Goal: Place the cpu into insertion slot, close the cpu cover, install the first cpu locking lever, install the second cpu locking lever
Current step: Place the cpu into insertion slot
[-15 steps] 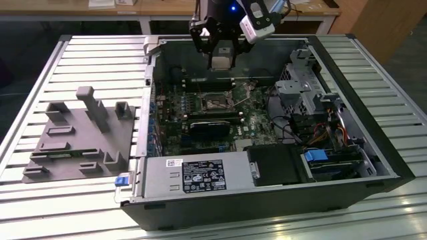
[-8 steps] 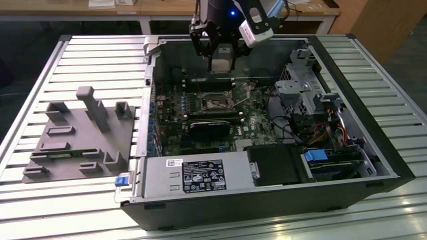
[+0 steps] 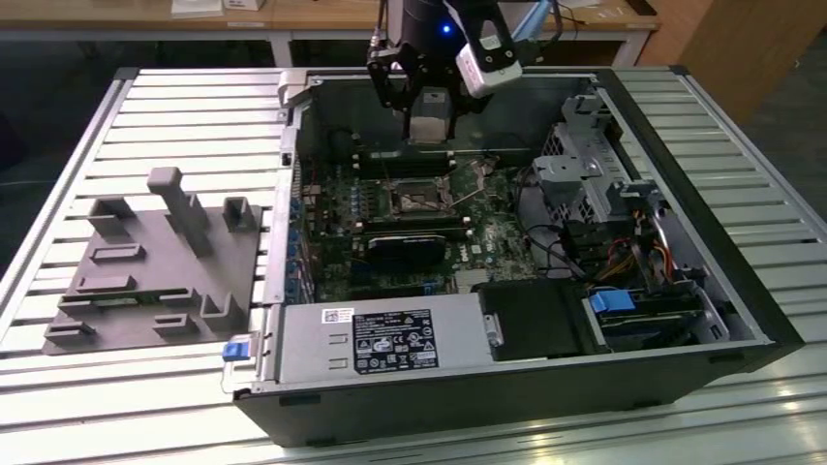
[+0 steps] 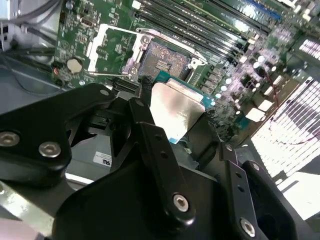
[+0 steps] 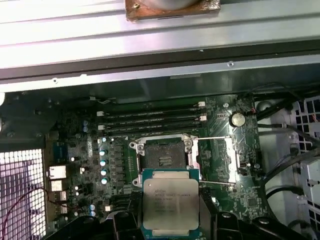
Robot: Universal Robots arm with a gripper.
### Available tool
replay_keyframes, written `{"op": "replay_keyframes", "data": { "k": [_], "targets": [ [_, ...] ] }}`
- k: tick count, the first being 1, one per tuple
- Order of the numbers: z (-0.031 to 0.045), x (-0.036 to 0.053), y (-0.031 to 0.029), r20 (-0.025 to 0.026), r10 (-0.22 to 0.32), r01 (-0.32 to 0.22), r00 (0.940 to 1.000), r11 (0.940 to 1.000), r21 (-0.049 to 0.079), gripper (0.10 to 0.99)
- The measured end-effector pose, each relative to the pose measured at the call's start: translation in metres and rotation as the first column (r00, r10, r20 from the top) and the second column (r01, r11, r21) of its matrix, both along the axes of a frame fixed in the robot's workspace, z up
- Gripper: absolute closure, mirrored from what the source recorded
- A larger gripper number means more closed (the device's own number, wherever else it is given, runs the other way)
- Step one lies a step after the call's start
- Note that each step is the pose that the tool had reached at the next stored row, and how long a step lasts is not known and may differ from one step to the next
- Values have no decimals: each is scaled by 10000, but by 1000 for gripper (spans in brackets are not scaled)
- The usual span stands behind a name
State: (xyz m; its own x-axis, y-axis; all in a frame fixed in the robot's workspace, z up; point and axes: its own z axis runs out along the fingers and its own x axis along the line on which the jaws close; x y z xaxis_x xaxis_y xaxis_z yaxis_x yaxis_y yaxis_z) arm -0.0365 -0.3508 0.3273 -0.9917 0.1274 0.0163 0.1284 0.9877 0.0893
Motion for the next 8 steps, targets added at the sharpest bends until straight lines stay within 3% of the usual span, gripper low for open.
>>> {"op": "replay_keyframes", "data": {
  "k": [4,8],
  "targets": [
    [-12,0,0,0,-726,726,9974,9974,0,549],
    [-25,0,0,1,-1456,1456,9893,9893,2,549]
  ]
}}
